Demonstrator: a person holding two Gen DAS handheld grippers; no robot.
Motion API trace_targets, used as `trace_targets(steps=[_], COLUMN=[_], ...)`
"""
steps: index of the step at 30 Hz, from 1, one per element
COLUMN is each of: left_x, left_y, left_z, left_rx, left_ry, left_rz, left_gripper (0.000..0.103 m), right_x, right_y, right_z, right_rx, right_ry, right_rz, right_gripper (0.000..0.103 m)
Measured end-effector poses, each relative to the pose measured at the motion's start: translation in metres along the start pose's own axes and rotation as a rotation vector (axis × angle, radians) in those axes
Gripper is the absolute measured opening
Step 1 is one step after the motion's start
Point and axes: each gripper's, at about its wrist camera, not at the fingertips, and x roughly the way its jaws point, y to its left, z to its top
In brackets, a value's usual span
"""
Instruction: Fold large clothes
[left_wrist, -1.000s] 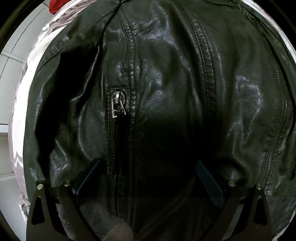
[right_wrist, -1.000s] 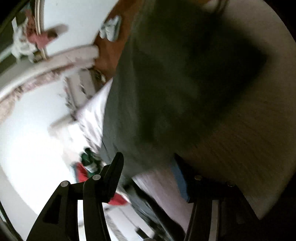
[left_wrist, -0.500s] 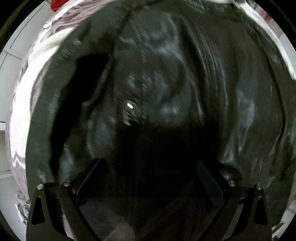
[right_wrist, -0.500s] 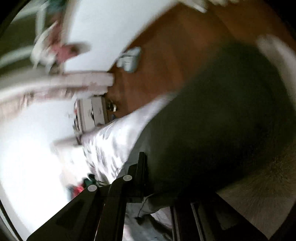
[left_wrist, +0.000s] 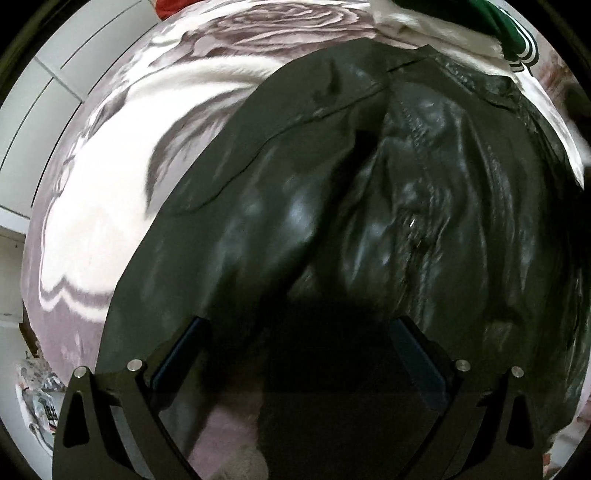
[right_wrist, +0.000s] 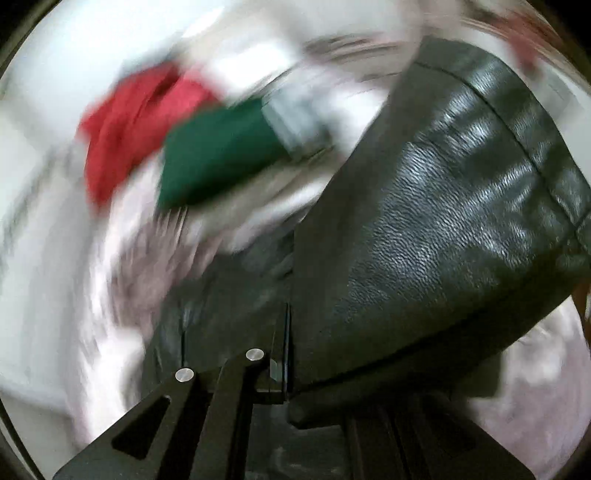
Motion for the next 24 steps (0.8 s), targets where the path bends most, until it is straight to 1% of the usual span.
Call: trace_targets(steps=[1, 2, 3, 4, 5, 6, 7, 8, 9, 10, 11, 12, 13, 14, 15, 16, 17, 18, 19, 20, 21, 22, 24], left_x=[0.001, 0.001, 0.001, -0.006, -0.007, -0.008, -0.009, -0.008, -0.006, -0.006, -0.003, -0.003, -0.003, -0.003, -0.004, -0.005, -0.008, -0.009, -0.012, -0.015, -0.017, -0.02, -0.018], left_y=[0.006, 0.01, 0.016, 0.024, 0.032, 0.034, 0.041, 0.047, 0.055, 0.061, 0.07, 0.076, 0.086, 0.094, 0.105, 0.113, 0.126, 0.134, 0.149, 0.158, 0.171, 0.176, 0.201], left_z=[-0.006, -0.008, -0.011, -0.012, -0.017, -0.015, -0.02, -0.023, -0.025, -0.026, -0.029, -0.033, -0.036, -0.039, -0.043, -0.045, -0.051, -0.053, -0.061, -0.067, -0.076, -0.085, -0.106], left_rx=[-0.006, -0.009, -0.011, -0.011, -0.011, -0.012, -0.016, -0.025, -0.043, -0.058, -0.095, -0.115, -0.151, -0.173, -0.204, -0.226, -0.261, -0.282, -0.324, -0.35, -0.383, -0.402, -0.487], left_ry=[0.005, 0.011, 0.015, 0.016, 0.015, 0.015, 0.017, 0.022, 0.035, 0.046, 0.067, 0.075, 0.088, 0.094, 0.105, 0.113, 0.12, 0.125, 0.131, 0.133, 0.139, 0.144, 0.17], left_rz=[-0.004, -0.008, -0.01, -0.011, -0.011, -0.009, -0.005, 0.0, 0.003, 0.002, -0.001, -0.006, -0.015, -0.015, -0.011, -0.009, -0.005, -0.004, -0.001, 0.0, 0.009, 0.013, -0.004], left_gripper=[0.103, 0.103, 0.103, 0.103, 0.103, 0.103, 0.103, 0.103, 0.103, 0.103, 0.103, 0.103, 0.103, 0.103, 0.103, 0.103, 0.103, 0.103, 0.103, 0.103, 0.103, 0.103, 0.103], right_x=[0.03, 0.055, 0.074, 0.083, 0.078, 0.067, 0.054, 0.042, 0.023, 0.014, 0.01, 0.011, 0.016, 0.022, 0.033, 0.042, 0.048, 0.048, 0.046, 0.042, 0.04, 0.039, 0.041], right_y=[0.027, 0.043, 0.053, 0.057, 0.054, 0.044, 0.033, 0.021, 0.0, -0.017, -0.035, -0.062, -0.079, -0.096, -0.111, -0.123, -0.135, -0.141, -0.143, -0.148, -0.15, -0.155, -0.159], right_z=[-0.011, -0.02, -0.026, -0.034, -0.04, -0.042, -0.044, -0.045, -0.049, -0.052, -0.057, -0.064, -0.068, -0.074, -0.077, -0.077, -0.075, -0.067, -0.06, -0.053, -0.049, -0.046, -0.047], right_rx=[-0.067, -0.098, -0.107, -0.091, -0.052, -0.009, 0.024, 0.053, 0.107, 0.15, 0.189, 0.249, 0.286, 0.312, 0.322, 0.308, 0.301, 0.284, 0.274, 0.268, 0.281, 0.316, 0.36], right_ry=[0.103, 0.202, 0.28, 0.336, 0.332, 0.302, 0.273, 0.249, 0.216, 0.206, 0.213, 0.248, 0.283, 0.318, 0.368, 0.389, 0.386, 0.343, 0.305, 0.261, 0.238, 0.237, 0.295], right_rz=[0.002, 0.024, 0.059, 0.093, 0.145, 0.193, 0.211, 0.223, 0.223, 0.202, 0.184, 0.144, 0.101, 0.075, 0.052, 0.041, 0.05, 0.015, -0.03, -0.099, -0.131, -0.15, -0.103], right_gripper=[0.005, 0.005, 0.01, 0.014, 0.023, 0.033, 0.043, 0.046, 0.046, 0.046, 0.046, 0.046, 0.046, 0.046, 0.046, 0.043, 0.041, 0.035, 0.034, 0.034, 0.034, 0.036, 0.037])
